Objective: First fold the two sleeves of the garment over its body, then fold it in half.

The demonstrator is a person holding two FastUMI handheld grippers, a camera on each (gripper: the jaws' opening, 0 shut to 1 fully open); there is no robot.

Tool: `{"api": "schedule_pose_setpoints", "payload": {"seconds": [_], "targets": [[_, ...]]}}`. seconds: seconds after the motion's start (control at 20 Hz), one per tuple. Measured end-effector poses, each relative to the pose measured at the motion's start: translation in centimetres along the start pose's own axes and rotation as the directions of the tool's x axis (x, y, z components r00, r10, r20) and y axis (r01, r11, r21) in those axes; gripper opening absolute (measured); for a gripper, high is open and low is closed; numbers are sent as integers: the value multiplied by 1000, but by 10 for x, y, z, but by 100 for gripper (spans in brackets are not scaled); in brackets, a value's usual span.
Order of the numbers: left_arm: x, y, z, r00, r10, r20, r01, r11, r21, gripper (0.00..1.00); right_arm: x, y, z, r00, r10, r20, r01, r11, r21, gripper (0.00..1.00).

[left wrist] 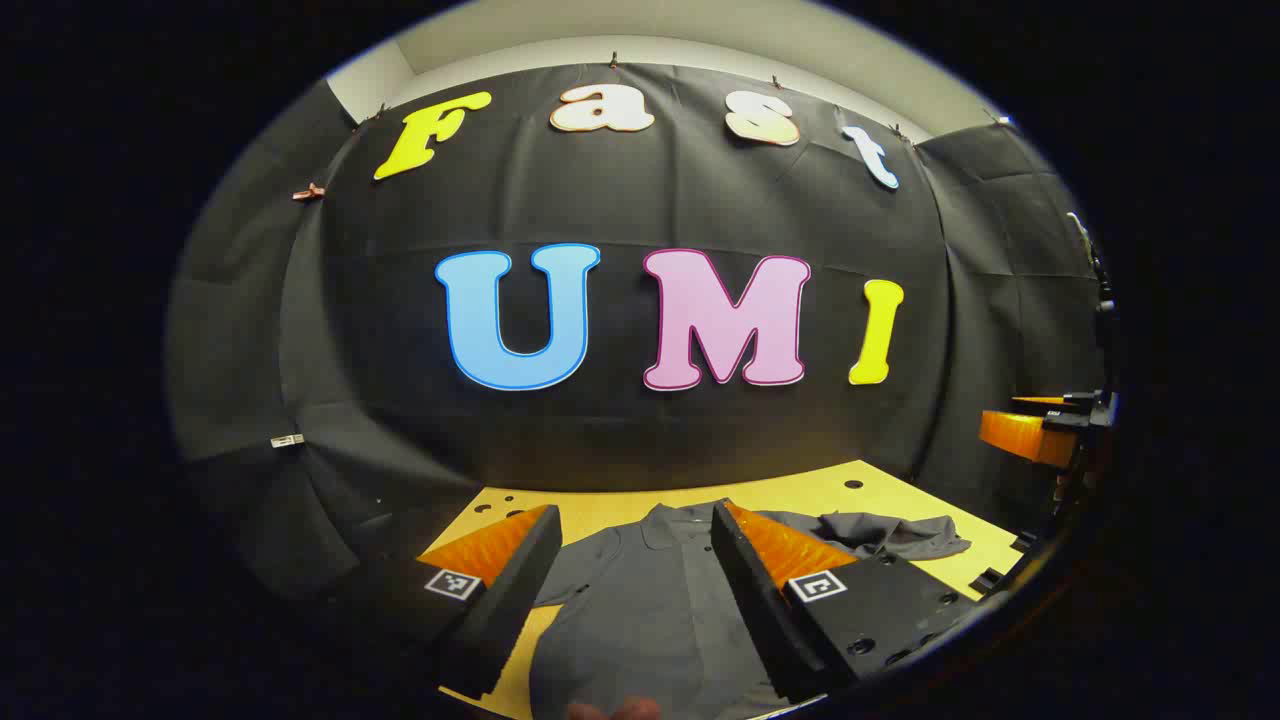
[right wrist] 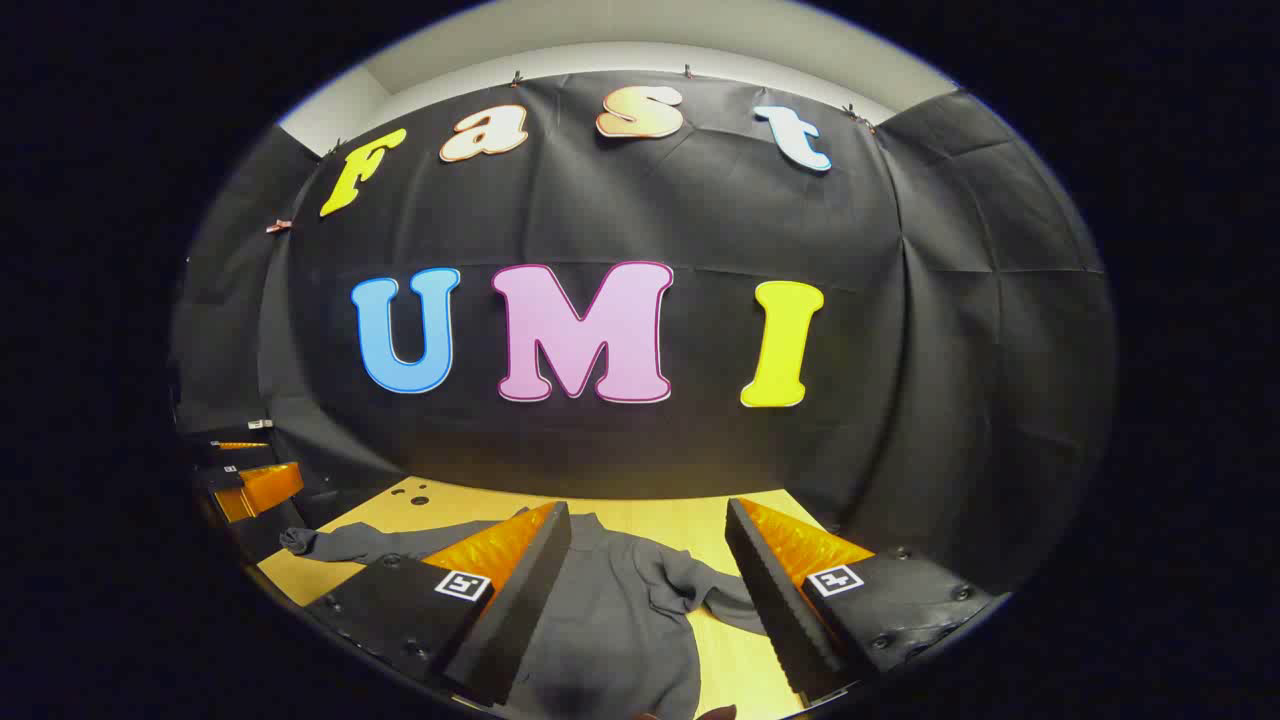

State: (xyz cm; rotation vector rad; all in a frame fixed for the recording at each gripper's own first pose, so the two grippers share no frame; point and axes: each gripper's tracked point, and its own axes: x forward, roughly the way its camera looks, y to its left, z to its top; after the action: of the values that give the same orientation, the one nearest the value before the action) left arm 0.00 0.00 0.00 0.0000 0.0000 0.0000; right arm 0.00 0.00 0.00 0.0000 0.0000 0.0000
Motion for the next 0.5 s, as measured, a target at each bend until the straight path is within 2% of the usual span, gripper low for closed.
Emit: {"api": "schedule_pose_setpoints", "payload": {"seconds": [0.3, 0.5], "targets": [[2, -2, 4, 1000, 13, -7, -13, 1000, 10, 96, 5, -11, 3, 1000, -28, -7, 28, 1000, -2, 99], [6, -2, 5, 1000, 24, -11, -24, 1000, 3, 96, 7, -14, 1, 1000, -22, -22, 22, 1000, -13, 99]]}}
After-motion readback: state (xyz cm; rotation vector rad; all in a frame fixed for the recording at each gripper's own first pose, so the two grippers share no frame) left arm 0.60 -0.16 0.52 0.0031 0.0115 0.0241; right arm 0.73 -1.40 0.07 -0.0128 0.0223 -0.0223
